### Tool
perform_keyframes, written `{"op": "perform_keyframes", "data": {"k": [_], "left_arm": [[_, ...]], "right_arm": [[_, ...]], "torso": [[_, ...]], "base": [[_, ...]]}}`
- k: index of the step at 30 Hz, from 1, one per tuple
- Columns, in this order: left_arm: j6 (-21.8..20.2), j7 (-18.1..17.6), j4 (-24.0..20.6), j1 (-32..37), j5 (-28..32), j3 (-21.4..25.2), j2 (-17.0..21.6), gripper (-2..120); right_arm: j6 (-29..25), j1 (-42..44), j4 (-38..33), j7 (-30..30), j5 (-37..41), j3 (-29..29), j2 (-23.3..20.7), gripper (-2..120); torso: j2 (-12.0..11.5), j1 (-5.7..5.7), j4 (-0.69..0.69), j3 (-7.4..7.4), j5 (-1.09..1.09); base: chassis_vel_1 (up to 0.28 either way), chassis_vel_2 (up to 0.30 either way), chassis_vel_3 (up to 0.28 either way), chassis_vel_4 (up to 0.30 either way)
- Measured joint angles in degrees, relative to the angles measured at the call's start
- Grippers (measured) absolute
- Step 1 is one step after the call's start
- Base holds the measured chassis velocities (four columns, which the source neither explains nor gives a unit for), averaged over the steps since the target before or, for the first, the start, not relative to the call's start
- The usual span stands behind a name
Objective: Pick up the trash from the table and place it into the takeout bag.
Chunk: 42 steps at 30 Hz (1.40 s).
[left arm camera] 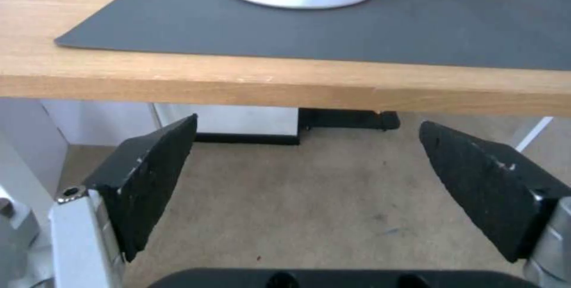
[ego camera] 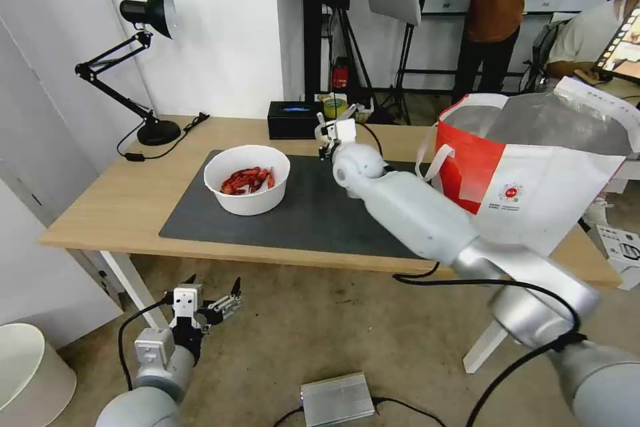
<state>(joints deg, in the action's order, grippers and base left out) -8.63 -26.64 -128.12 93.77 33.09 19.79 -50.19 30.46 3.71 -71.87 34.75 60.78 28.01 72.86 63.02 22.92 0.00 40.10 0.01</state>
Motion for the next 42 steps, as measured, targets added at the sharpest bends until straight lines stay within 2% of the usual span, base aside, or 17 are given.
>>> {"op": "perform_keyframes", "data": {"k": [4,6,8,11,15,19,21,25,27,29,32,33,35,37,40,42], "left_arm": [[0.02,-0.3,-0.7,0.21,0.14,0.06,0.15,100],[0.02,-0.48,-0.81,0.25,0.22,0.09,0.18,100],[0.02,-1.0,-1.01,0.46,0.4,0.46,0.19,100],[0.02,-1.06,-1.1,0.75,0.43,0.78,0.21,100],[0.02,-1.08,-1.77,1.68,0.45,1.9,0.14,100],[0.02,-1.08,-2.29,2.33,0.46,2.57,-0.06,100],[0.02,-1.06,-3.11,4.08,0.1,3.91,-0.76,100],[0.03,-1.06,-3.77,5.47,-0.54,4.63,-1.74,100],[0.02,-1.03,-4.16,5.54,-0.72,4.6,-2.0,100],[0.03,-1.03,-4.28,5.53,-0.76,4.53,-2.02,100],[0.03,-1.0,-4.79,5.67,-0.94,4.37,-2.0,100],[0.03,-1.0,-4.79,5.67,-0.94,4.37,-2.0,100],[0.02,-0.97,-5.03,5.73,-1.08,4.06,-1.85,100],[0.02,-0.98,-5.05,5.55,-1.09,3.73,-1.67,100],[0.02,-0.94,-5.1,4.44,-1.06,2.18,-0.91,100],[0.01,-0.93,-5.37,4.46,-0.95,1.89,-0.91,100]], "right_arm": [[1.63,0.78,-7.4,5.51,2.75,0.99,-3.38,4],[1.77,0.94,-8.81,6.37,3.24,1.2,-4.03,4],[2.72,1.8,-14.13,10.19,5.38,1.48,-6.61,4],[3.13,2.49,-16.85,12.13,6.42,1.46,-7.95,4],[4.08,5.6,-26.89,16.79,9.43,-0.28,-13.31,4],[4.55,6.75,-31.05,18.1,10.82,-1.27,-16.1,3],[5.12,7.97,-36.73,18.98,12.37,-2.22,-20.24,3],[5.62,9.42,-41.29,19.03,13.46,-3.35,-24.42,3],[5.96,11.73,-45.27,18.98,14.26,-5.69,-27.85,3],[6.03,12.49,-46.31,18.95,14.46,-6.57,-28.85,3],[6.11,17.56,-53.15,17.26,15.07,-13.49,-34.97,3],[6.11,17.56,-53.15,17.26,15.07,-13.49,-34.97,3],[5.98,20.27,-56.53,16.22,16.01,-18.48,-38.7,3],[5.93,21.06,-57.29,16.12,16.45,-20.16,-39.92,3],[5.71,23.62,-59.81,15.82,18.28,-26.79,-44.63,3],[5.63,23.71,-60.12,15.82,18.57,-27.82,-45.71,3]], "torso": [[0.01,0.0,0.0,0.0,0.0],[0.0,0.0,0.0,0.0,0.01],[0.0,0.0,0.0,0.0,0.0],[0.0,0.0,0.0,0.0,0.0],[0.0,0.0,0.01,0.0,0.01],[0.01,0.0,-0.01,-0.01,0.0],[0.0,-0.01,-0.01,-0.01,0.01],[0.01,-0.01,0.02,-0.01,0.0],[0.01,-0.01,0.0,-0.01,0.01],[0.01,0.0,0.0,-0.01,0.01],[0.0,-0.01,0.0,0.0,0.01],[0.0,-0.01,0.0,0.0,0.01],[0.01,-0.01,0.01,0.0,0.01],[0.0,-0.01,0.01,-0.01,0.01],[0.01,-0.01,-0.05,0.0,0.0],[0.01,-0.01,-0.02,0.0,0.0]], "base": [[0.0,0.0,0.0,0.0],[0.0,0.0,0.0,0.0],[0.0,0.0,0.0,0.0],[0.0,0.0,0.0,0.0],[0.0,0.0,0.0,0.0],[0.0,0.0,0.0,0.0],[0.0,0.0,0.0,0.0],[0.0,0.0,0.0,0.0],[0.0,0.0,0.0,0.0],[0.0,0.0,0.0,0.0],[0.0,0.0,0.0,0.0],[0.0,0.0,0.0,0.0],[0.0,0.0,0.0,0.0],[0.0,0.0,0.0,0.0],[0.0,0.0,0.0,0.0],[0.0,0.0,0.0,0.0]]}}
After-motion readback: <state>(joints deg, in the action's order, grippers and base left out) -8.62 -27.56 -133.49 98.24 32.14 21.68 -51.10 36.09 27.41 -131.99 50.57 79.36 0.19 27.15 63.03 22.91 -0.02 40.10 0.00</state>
